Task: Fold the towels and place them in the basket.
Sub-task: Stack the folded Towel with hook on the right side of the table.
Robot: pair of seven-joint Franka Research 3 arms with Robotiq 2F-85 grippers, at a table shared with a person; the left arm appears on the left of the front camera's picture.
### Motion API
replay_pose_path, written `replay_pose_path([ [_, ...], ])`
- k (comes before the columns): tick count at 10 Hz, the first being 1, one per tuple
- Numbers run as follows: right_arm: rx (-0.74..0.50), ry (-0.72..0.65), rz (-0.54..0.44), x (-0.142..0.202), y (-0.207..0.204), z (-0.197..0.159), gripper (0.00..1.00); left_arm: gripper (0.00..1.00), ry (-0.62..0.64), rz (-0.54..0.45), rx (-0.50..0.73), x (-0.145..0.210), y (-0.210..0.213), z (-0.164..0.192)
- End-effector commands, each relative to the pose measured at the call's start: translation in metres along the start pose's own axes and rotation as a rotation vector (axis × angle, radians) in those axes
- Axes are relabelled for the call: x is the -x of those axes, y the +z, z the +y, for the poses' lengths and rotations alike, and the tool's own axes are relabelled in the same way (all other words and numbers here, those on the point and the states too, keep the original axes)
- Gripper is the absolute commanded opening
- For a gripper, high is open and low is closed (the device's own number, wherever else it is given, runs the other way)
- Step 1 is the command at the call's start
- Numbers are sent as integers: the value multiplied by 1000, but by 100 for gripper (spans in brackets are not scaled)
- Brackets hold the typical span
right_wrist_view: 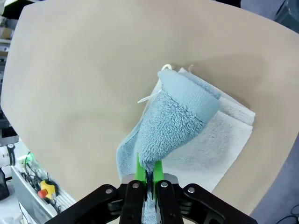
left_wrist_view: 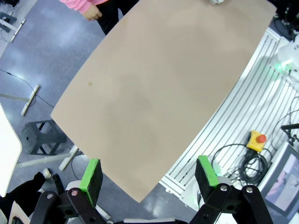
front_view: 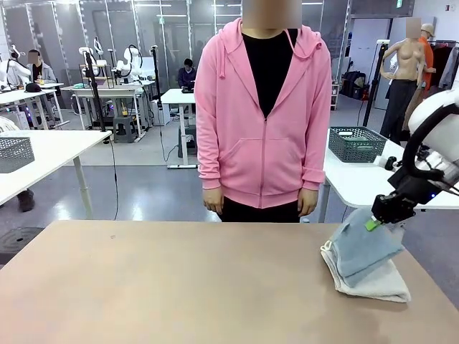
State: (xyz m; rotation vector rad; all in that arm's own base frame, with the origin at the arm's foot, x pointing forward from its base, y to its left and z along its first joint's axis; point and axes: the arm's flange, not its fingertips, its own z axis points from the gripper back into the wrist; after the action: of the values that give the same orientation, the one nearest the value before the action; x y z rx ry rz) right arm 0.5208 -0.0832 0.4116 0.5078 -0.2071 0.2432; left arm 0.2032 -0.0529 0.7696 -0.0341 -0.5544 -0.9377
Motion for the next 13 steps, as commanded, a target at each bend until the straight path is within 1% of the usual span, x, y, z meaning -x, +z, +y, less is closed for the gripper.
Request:
replay_pose_path([
  [1, -13, -2, -33, -1, -5, -12, 7, 100, -10, 8, -16, 0, -1, 0],
  [2, 19, -18, -28, 2, -5, -14, 22, 100, -10, 8, -16, 0, -1, 0],
  [3, 66, -22, -9, 5, -5, -12, 42, 100, -10, 8, -16, 0, -1, 0],
  [4, 119, -38, 31, 8, -6, -6, 59, 100, -10, 8, -16, 0, -1, 0],
  [5, 176, -31, 46, 11, -4, 2, 78, 100, -10, 8, -16, 0, -1, 0],
  [6, 225, -26, 51, 14, 0, 12, 95, 100, -10, 8, -16, 0, -1, 0],
  [7, 266, -28, 58, 17, 4, 21, 100, 100, -10, 8, -16, 0, -1, 0],
  [9, 319, -36, 50, 24, 10, 38, 100, 100, -10, 8, -16, 0, -1, 0],
  [10, 351, -44, 65, 29, 9, 43, 95, 100, -10, 8, -16, 0, -1, 0],
  [11, 366, -57, 74, 29, 6, 46, 100, 100, -10, 8, -16, 0, -1, 0],
  [12, 372, -70, 69, 24, -5, 47, 100, 100, -10, 8, -16, 0, -1, 0],
  [13, 322, -22, 70, 25, 13, 39, 100, 100, -10, 8, -16, 0, -1, 0],
])
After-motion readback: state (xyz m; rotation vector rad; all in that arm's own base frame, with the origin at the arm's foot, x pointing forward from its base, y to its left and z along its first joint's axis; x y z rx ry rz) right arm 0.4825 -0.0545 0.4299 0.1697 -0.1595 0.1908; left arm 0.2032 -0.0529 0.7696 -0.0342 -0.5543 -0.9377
